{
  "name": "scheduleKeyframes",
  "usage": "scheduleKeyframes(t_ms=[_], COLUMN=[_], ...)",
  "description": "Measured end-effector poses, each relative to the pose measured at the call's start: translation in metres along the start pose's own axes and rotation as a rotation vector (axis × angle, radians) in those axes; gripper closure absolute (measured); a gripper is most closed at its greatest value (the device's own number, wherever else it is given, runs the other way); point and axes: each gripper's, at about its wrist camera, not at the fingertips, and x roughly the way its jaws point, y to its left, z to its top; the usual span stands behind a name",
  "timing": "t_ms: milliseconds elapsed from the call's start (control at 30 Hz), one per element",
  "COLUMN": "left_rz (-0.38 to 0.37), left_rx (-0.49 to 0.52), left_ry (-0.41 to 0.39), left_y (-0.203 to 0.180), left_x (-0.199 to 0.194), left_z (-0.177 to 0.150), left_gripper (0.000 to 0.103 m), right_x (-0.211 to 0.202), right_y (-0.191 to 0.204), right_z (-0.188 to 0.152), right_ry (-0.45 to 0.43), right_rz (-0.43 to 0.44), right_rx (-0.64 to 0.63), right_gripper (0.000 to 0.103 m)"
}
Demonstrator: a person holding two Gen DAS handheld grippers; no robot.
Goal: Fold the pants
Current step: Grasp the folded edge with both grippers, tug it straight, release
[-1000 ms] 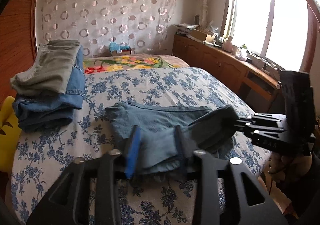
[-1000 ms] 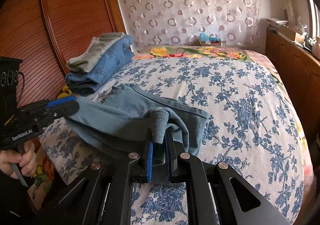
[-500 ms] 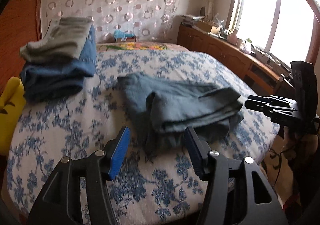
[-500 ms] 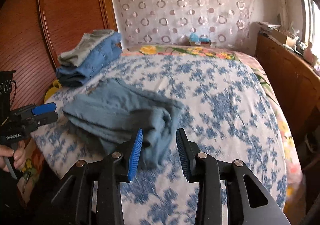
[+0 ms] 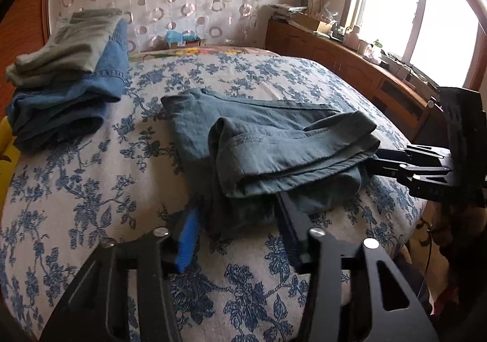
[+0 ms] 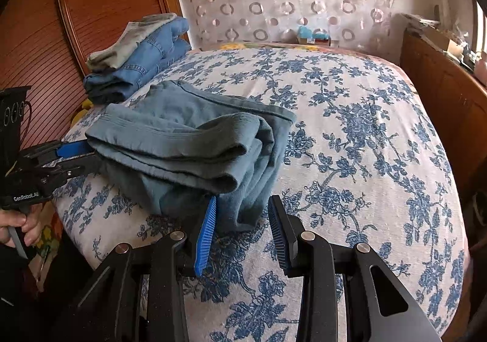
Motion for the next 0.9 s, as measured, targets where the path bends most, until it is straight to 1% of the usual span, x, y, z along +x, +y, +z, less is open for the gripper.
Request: scheduleKeyframes(t_ms=[133, 167, 200, 233, 267, 300, 333, 367, 433, 533, 633, 700, 900], left_rz=[0.006, 0.006, 0.006, 0.009, 0.008, 0.006, 0.005, 0.003, -0.014, -0.03, -0.045, -0.049, -0.049], left_rx=[-0.016, -0.015, -0.014, -0.01, -0.008, -0.009, -0.014, -0.026, -0.029, -0.022, -0.017, -0.011, -0.01], left_ry=[0.012, 0.013, 0.012, 0.011, 0.008, 0.004, 0.004, 0.004, -0.015, -0.035, -0.051, -0.05, -0.043], left_y=[0.002, 0.002, 0.002, 0.002, 0.001, 0.001, 0.001, 0.001, -0.002, -0.009, -0.016, -0.018, -0.019], left_x=[0.006, 0.006, 0.006, 0.005, 0.003, 0.002, 0.002, -0.001, -0.012, -0.026, -0.04, -0.043, -0.041], left_z=[-0.002, -0.003, -0.004, -0.004, -0.004, -0.004, -0.004, -0.004, -0.004, -0.006, -0.01, -0.011, -0.014], left_gripper=[0.074, 0.076, 0.082, 0.088, 0.09, 0.092, 0.092, 0.093, 0.093, 0.096, 0.096, 0.096, 0.096], right_x=[0.006, 0.009, 0.011, 0.012, 0.012, 0.012, 0.011, 0.009, 0.002, -0.01, -0.02, -0.025, -0.031], right_y=[0.002, 0.003, 0.003, 0.004, 0.004, 0.003, 0.003, 0.003, 0.004, 0.0, -0.001, 0.0, 0.004], right_z=[0.002, 0.002, 0.002, 0.002, 0.003, 0.003, 0.002, 0.002, 0.001, 0.0, -0.003, -0.007, -0.017], right_ry=[0.011, 0.017, 0.018, 0.015, 0.012, 0.008, 0.004, -0.004, -0.038, -0.069, -0.075, -0.072, -0.062], right_rz=[0.021, 0.022, 0.021, 0.019, 0.015, 0.01, 0.017, 0.022, -0.002, 0.008, 0.005, 0.013, -0.003], right_rx=[0.002, -0.001, -0.006, -0.011, -0.011, -0.007, -0.001, -0.002, -0.01, -0.001, -0.013, -0.02, -0.047], right_gripper=[0.067, 0.067, 0.067, 0.07, 0.08, 0.088, 0.092, 0.094, 0.095, 0.095, 0.095, 0.095, 0.095])
